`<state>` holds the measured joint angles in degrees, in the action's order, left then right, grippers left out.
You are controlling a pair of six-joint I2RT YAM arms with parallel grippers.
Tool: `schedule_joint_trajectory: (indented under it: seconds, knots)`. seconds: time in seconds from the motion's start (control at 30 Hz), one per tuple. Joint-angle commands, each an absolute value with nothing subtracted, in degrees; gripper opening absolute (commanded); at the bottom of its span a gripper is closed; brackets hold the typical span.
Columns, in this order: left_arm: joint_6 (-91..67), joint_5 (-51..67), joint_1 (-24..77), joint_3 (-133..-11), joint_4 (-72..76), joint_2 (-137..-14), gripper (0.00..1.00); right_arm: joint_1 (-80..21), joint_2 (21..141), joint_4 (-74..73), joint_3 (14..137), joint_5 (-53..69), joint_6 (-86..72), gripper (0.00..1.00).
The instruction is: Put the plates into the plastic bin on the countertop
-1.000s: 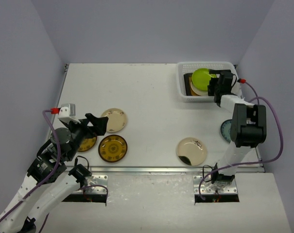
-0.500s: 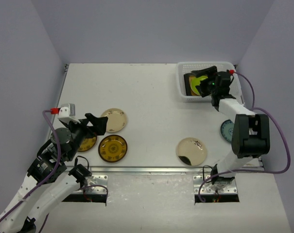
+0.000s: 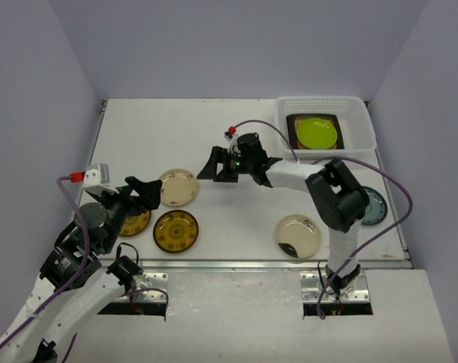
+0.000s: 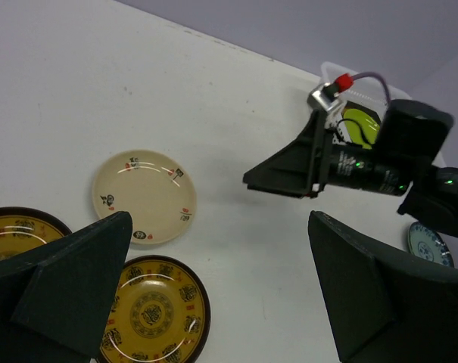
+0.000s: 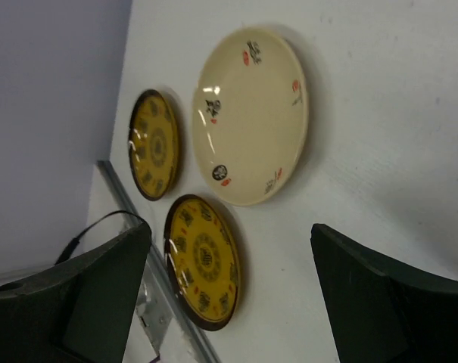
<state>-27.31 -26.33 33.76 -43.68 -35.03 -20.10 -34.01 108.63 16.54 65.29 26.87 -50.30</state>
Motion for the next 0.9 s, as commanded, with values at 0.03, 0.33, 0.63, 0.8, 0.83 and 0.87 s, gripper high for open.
schedule_joint_trajectory:
  seconds: [0.03, 0.33, 0.63, 0.8, 0.83, 0.87]
  knots:
    - [-27.42, -26.35, 33.57, -43.94, -33.65, -20.12, 1.0, -38.69, 118.92, 19.2, 69.63, 26.95, -51.83, 0.83]
    - [-26.83, -25.31, 33.57, -43.83, -33.13, -20.15, 1.0, -39.38, 132.49, 17.4, 76.5, 21.95, -57.81, 0.62]
    - [-26.52, -24.81, 33.57, -43.68, -32.85, -19.53, 1.0, -39.36, 134.65, 19.74, 75.42, 17.44, -64.97, 0.0]
    - [-26.37, -24.39, 33.57, -43.68, -32.74, -19.69, 1.0, -39.29, 125.86, 24.68, 71.64, 20.07, -66.84, 0.0]
    - [-26.37, -24.35, 33.57, -43.68, -32.73, -19.69, 1.0, -39.22, 122.88, 24.63, 71.35, 20.49, -66.44, 0.0]
    - [-26.37, -24.35, 33.57, -43.68, -32.75, -19.66, 1.0, -38.99, 119.17, 24.03, 71.07, 20.53, -65.94, 0.0]
